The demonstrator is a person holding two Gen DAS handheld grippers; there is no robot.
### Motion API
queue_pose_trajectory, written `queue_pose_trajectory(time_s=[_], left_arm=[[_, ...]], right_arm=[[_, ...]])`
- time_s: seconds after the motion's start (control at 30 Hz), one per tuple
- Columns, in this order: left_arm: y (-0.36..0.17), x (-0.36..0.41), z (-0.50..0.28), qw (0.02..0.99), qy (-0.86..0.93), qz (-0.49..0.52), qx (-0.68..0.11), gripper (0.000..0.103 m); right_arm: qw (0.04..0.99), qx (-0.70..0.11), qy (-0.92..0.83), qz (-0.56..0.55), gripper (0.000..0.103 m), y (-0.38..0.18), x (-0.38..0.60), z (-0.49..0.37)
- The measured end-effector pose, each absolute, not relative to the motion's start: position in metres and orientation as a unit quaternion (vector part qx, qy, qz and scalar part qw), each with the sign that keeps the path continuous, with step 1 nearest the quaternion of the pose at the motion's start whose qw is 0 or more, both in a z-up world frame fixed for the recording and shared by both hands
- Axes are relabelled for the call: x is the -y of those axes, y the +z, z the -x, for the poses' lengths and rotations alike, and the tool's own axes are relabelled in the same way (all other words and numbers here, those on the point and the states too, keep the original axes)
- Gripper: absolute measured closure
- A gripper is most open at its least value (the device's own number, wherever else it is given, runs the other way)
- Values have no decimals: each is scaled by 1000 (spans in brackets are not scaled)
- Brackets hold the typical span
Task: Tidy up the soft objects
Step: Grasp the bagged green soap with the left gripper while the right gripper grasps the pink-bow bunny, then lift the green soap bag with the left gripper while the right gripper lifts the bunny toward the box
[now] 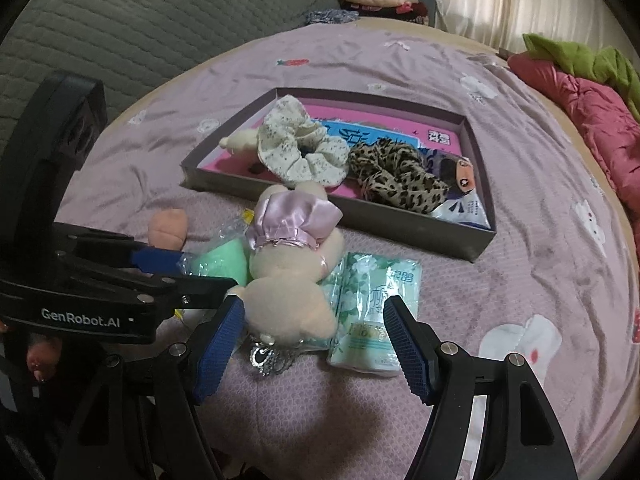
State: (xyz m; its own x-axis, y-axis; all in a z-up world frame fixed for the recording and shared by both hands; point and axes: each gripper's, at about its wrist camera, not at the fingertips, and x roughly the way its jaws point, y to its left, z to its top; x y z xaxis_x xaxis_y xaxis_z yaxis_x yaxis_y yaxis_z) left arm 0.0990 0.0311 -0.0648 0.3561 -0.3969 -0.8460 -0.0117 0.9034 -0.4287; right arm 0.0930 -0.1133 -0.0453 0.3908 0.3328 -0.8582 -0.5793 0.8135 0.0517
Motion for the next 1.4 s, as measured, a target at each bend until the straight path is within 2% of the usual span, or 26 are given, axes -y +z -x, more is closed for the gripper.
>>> queue_pose_trajectory(time_s=[0.47,0.57,0.7,0.73,1.07,1.4], left_arm=[[-70,-36,-112,795,-121,200,-560,59],[-71,-37,-114,794,-120,203,-560,59],[-71,-37,-114,794,-120,204,-561,59],[-71,-38,-115,793,-119,206,-561,59],[-70,-35,-124,795,-113,215,-555,59],[-66,-40,-119,802,-115,227,-541,64]], right_arm=[[817,-480,295,126,29,-59,104,-102],[814,-482,305,109,37,-59,106,-104],[813,-477,320,96,61,-56,106,-102],[813,-475,322,94,62,-56,106,-102],[819,-470,320,77,64,-50,112,-102],[828,-456,318,75,65,-38,116,-100]])
